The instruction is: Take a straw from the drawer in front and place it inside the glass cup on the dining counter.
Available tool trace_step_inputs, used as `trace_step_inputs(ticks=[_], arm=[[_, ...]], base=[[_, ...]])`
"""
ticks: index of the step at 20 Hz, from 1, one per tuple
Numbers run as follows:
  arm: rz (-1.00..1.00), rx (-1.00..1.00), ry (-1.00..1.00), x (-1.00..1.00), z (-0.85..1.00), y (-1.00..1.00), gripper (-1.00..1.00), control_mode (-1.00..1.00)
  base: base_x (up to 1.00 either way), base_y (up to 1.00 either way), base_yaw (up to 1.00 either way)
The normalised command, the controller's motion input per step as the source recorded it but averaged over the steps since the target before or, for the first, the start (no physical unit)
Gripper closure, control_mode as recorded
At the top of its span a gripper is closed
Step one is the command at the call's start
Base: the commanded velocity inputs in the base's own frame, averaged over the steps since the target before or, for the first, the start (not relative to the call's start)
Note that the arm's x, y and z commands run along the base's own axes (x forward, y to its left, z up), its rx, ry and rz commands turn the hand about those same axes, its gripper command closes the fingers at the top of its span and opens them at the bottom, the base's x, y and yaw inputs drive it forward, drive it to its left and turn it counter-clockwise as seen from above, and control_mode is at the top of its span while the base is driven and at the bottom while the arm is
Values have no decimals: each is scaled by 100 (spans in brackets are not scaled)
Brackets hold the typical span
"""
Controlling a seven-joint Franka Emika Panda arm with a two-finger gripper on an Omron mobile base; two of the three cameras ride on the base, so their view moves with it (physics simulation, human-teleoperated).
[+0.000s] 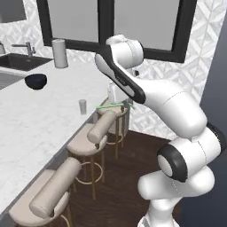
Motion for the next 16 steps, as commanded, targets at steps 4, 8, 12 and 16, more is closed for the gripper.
trace_step_inputs(ticks=[4, 8, 12, 16], arm=[[0, 0, 0, 0, 0, 0, 100, 100], [0, 0, 0, 0, 0, 0, 100, 100], [0, 0, 0, 0, 0, 0, 100, 100], [0, 0, 0, 0, 0, 0, 100, 100]], base=[[56, -66, 60], [49, -64, 66], [49, -65, 66], [51, -68, 47]])
